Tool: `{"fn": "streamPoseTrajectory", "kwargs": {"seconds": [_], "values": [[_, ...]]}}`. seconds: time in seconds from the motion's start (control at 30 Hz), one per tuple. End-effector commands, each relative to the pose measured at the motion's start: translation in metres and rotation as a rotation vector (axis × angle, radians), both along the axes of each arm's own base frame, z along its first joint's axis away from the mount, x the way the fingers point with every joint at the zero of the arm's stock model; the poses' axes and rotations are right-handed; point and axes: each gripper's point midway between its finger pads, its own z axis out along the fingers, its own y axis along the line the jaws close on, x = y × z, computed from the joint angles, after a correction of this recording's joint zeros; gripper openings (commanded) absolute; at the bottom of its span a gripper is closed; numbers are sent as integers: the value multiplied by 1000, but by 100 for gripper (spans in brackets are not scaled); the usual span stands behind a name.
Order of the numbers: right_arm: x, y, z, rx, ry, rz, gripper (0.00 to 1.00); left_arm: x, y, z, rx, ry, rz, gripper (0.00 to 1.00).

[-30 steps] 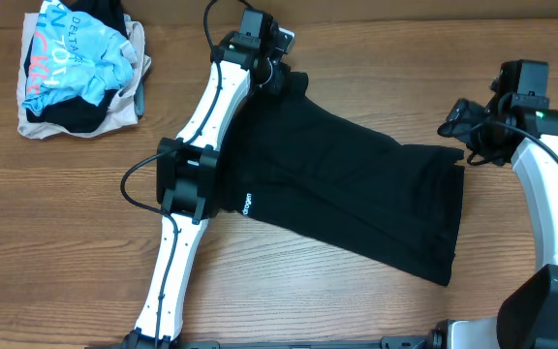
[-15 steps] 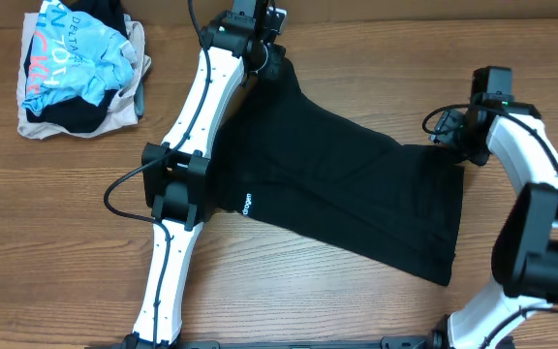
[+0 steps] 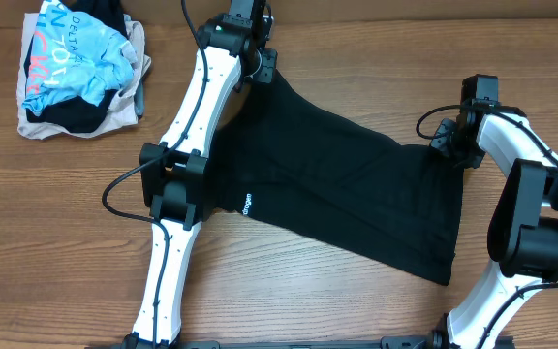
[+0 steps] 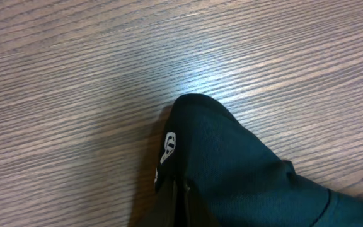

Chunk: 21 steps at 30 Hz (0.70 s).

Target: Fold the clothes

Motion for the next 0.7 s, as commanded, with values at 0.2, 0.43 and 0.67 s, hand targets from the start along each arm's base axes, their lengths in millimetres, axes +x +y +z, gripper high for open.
{"fn": "streamPoseTrajectory", "kwargs": {"seconds": [0.2, 0.43, 0.67], "values": [[1, -19, 51, 20, -13, -50, 4, -1, 21, 72, 6, -107, 17, 4], [-32, 9, 120, 160, -38, -4, 4, -33, 40, 110, 17, -65, 34, 4], [-80, 23, 129, 202, 97, -12, 4, -83, 53, 87, 79, 158, 31, 4]]}}
